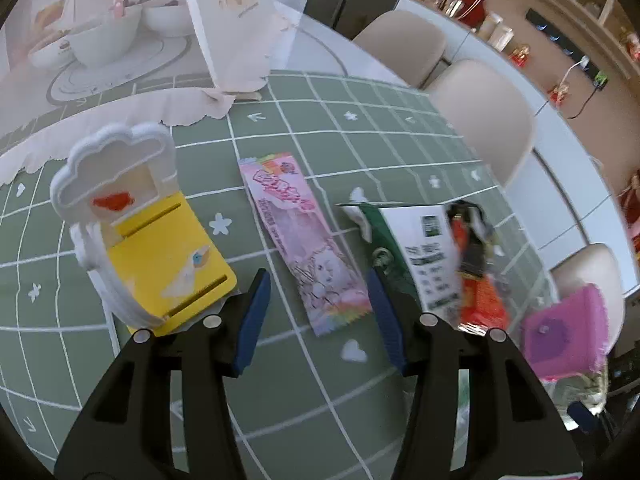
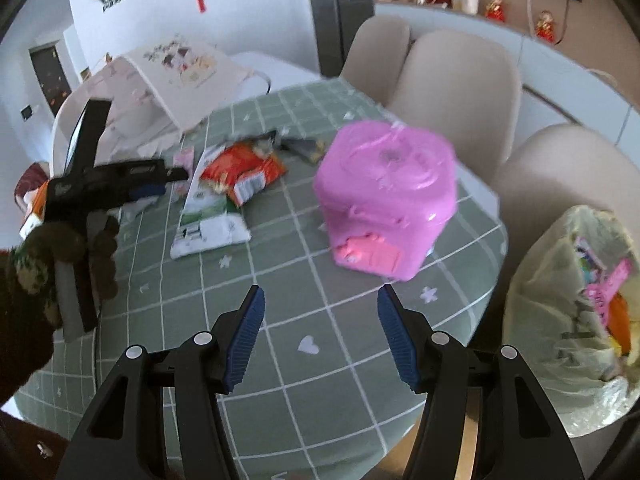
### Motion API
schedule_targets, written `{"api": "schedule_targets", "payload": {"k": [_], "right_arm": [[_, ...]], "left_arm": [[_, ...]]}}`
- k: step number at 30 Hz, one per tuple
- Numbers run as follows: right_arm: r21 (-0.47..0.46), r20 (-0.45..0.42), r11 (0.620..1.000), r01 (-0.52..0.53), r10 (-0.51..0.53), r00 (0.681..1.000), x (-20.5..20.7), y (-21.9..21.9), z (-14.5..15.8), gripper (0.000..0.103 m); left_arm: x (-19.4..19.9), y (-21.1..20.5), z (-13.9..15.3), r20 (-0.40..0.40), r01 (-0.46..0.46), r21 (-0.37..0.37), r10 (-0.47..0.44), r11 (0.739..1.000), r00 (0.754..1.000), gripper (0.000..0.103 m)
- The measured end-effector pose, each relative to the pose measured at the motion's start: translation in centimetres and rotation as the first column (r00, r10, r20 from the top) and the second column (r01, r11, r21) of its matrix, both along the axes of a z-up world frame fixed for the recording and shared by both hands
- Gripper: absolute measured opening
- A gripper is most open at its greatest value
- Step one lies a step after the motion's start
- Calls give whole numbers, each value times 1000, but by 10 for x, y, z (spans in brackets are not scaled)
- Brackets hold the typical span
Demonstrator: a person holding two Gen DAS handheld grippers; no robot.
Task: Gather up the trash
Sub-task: 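Grasp the pink candy stick wrapper with the left gripper while the right grasps a dark wrapper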
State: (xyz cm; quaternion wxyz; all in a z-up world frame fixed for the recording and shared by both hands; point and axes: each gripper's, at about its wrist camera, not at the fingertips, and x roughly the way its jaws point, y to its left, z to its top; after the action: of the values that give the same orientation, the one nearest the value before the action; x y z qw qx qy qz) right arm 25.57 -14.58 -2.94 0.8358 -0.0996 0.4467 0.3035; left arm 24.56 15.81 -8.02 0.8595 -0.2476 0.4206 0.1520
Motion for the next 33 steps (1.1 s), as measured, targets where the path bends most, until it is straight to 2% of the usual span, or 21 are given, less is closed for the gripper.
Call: {"api": "schedule_targets", "payload": {"k": [2, 4, 5, 8, 14, 18, 21, 27, 31, 33], "right_arm": [[6, -6, 1000, -12, 12, 1000, -1, 3, -2, 56], [20, -17, 999, -29, 30, 999, -1, 6, -3, 56], [34, -29, 998, -45, 46, 999, -1, 8, -2, 56], [58, -48, 996, -71, 74, 996, -1, 18, 2, 56], [79, -27, 989, -126, 128, 991, 1, 62, 17, 56], [67, 7, 996, -51, 51, 999, 26, 94, 22, 56], [46, 36, 998, 35, -36, 999, 56, 119, 22, 56], [-34, -10, 978, 206, -207, 978, 118, 165, 13, 56], [49, -110, 971, 233, -227, 968, 145, 176, -1, 56], [38, -133, 972, 231, -224, 965, 153, 181, -10, 56]], "left_arm": [[5, 0, 0, -8, -6, 25, 6, 1000, 1000, 47], [9, -1, 0, -22, -4, 37, 4, 999, 1000, 30], [11, -1, -1, -28, 0, 39, 1, 999, 1000, 16], [4, 0, 4, -16, 8, 24, -7, 1000, 1000, 9], [-45, -8, 13, -6, 75, -19, -75, 997, 997, 9], [-83, -15, 11, -25, 116, -48, -117, 992, 993, 9], [-100, -14, 8, -24, 107, -68, -109, 992, 994, 9], [-118, -12, 4, 8, 100, -116, -100, 988, 995, 10], [-121, -10, 4, 20, 107, -128, -105, 986, 994, 17], [-121, -9, 4, 23, 106, -132, -104, 986, 994, 20]]}}
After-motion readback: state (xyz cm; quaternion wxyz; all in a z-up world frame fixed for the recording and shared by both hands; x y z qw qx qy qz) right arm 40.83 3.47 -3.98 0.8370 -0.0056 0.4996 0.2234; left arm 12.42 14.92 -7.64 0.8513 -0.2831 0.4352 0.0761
